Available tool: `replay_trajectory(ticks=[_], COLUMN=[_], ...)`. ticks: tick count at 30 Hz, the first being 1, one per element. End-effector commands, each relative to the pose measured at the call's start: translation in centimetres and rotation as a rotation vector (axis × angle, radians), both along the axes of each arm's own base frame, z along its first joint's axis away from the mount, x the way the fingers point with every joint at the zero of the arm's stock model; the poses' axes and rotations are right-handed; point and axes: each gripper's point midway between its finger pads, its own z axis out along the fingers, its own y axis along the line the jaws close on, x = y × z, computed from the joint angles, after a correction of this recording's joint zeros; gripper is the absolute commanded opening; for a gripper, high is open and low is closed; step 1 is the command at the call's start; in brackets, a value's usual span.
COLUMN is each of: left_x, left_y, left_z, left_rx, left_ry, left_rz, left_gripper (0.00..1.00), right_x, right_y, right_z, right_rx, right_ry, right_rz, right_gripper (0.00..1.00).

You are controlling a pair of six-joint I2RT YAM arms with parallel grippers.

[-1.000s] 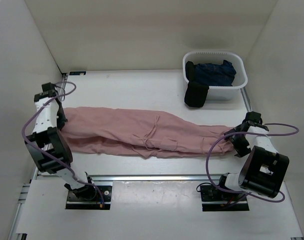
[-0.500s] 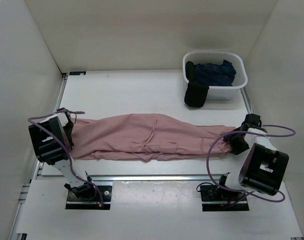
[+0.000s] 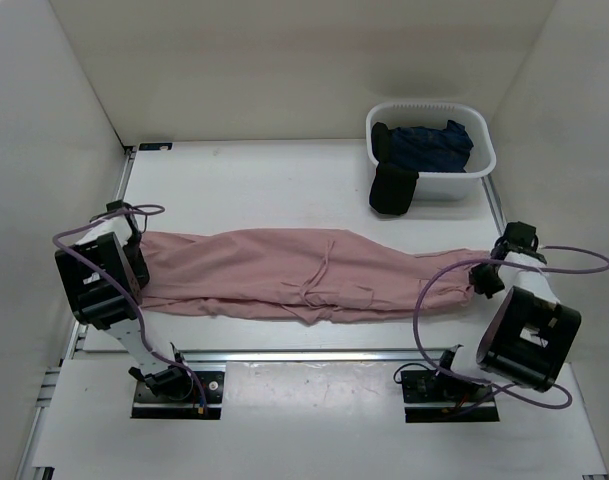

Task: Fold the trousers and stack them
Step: Fold the trousers

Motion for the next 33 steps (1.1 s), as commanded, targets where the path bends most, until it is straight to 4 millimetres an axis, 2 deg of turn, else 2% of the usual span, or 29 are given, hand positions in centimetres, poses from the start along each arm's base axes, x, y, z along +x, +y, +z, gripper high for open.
replay_trajectory(ticks=[1,2,3,4,5,6,7,8,9,10,11,12,13,14,15,16,17,19,20,21,22,23,24,25,26,29,30,32,33], left_x=[0.9,1.3,1.6,1.6,1.8,2.1,2.3,2.5,2.6,2.9,3.2,3.2,3.3,3.2,3.2,3.7,3.9,4.3,4.5,4.5,4.6,4.6,4.6,4.6,4.6,4.6,4.6,4.6,4.6], left_y=[-0.9,-1.2,-1.7,-1.9,-2.3,-3.2,-3.9,-4.5,-5.3,-5.6,-5.8,-5.9,-5.8,-5.6,-5.7,-5.5,-5.3,-5.2,-5.3,-5.3,-5.6,-5.6,-5.6,-5.6,-5.6,-5.6,-5.6,-5.6,-5.6], left_z=[1.2,1.4,1.4,1.0,0.7,0.1,-0.4,-0.9,-1.6,-1.9,-2.2,-2.3,-2.7,-2.9,-3.0,-2.9,-2.9,-2.7,-2.6,-2.6,-2.6,-2.6,-2.6,-2.6,-2.6,-2.6,-2.6,-2.6,-2.6], left_rx=[-0.065,-0.075,-0.085,-0.091,-0.095,-0.111,-0.138,-0.161,-0.178,-0.178,-0.17,-0.156,-0.121,-0.109,-0.101,-0.09,-0.081,-0.078,-0.087,-0.087,-0.086,-0.086,-0.086,-0.086,-0.086,-0.086,-0.086,-0.086,-0.086], left_ry=[-0.067,-0.072,-0.075,-0.061,-0.051,-0.033,-0.027,-0.019,0.003,0.004,0.011,0.028,0.053,0.067,0.08,0.074,0.078,0.066,0.063,0.063,0.064,0.064,0.064,0.064,0.064,0.064,0.064,0.064,0.064], left_rz=[0.0,-0.01,-0.023,-0.031,-0.045,-0.073,-0.086,-0.098,-0.121,-0.133,-0.147,-0.159,-0.178,-0.178,-0.189,-0.19,-0.189,-0.19,-0.19,-0.19,-0.199,-0.199,-0.199,-0.199,-0.199,-0.199,-0.199,-0.199,-0.199], left_gripper=[0.73,0.73,0.73,0.73,0.73,0.73,0.73,0.73,0.73,0.73,0.73,0.73,0.73,0.73,0.73,0.73,0.73,0.73,0.73,0.73,0.73,0.73,0.73,0.73,0.73,0.73,0.73,0.73,0.73], right_x=[0.1,1.0,2.0,2.1,3.5,4.5,4.8,5.7,6.5,6.7,7.0,7.1,6.7,6.7,7.1,7.5,7.0,6.5,7.0,7.3,7.5,7.8,7.9,7.9,8.2,7.6,7.5,6.7,5.7], right_y=[-4.6,-5.1,-4.1,-4.5,-2.2,-1.0,0.3,4.4,6.2,8.6,14.3,16.9,21.4,23.6,26.1,28.4,30.8,35.2,37.5,38.3,39.9,41.3,42.4,44.5,45.0,47.1,48.1,50.8,52.1], right_z=[6.4,8.8,10.3,12.5,14.0,15.9,16.8,17.8,19.1,19.5,19.2,19.5,21.4,21.8,20.4,22.1,20.0,19.2,17.7,17.3,18.3,17.2,17.1,16.7,16.6,14.0,13.8,12.6,11.9], right_rx=[-0.29,-0.36,-0.419,-0.52,-0.574,-0.615,-0.651,-0.674,-0.706,-0.716,-0.708,-0.718,-0.726,-0.734,-0.745,-0.718,-0.744,-0.654,-0.635,-0.63,-0.601,-0.564,-0.531,-0.475,-0.478,-0.445,-0.414,-0.346,-0.339], right_ry=[-0.013,-0.045,-0.065,-0.076,-0.113,-0.151,-0.158,-0.209,-0.245,-0.263,-0.309,-0.335,-0.411,-0.428,-0.402,-0.45,-0.394,-0.402,-0.398,-0.388,-0.422,-0.415,-0.423,-0.44,-0.445,-0.392,-0.396,-0.38,-0.369], right_rz=[-0.025,-0.006,0.057,0.059,0.162,0.191,0.242,0.368,0.381,0.44,0.575,0.627,0.711,0.743,0.762,0.748,0.814,0.898,0.94,0.959,0.962,0.973,0.983,1.016,1.024,1.107,1.141,1.316,1.399], right_gripper=[0.0,0.0,0.0,0.0,0.0,0.0,0.0,0.0,0.0,0.0,0.0,0.0,0.0,0.0,0.0,0.0,0.0,0.0,0.0,0.0,0.0,0.0,0.0,0.0,0.0,0.0,0.0,0.01,0.06])
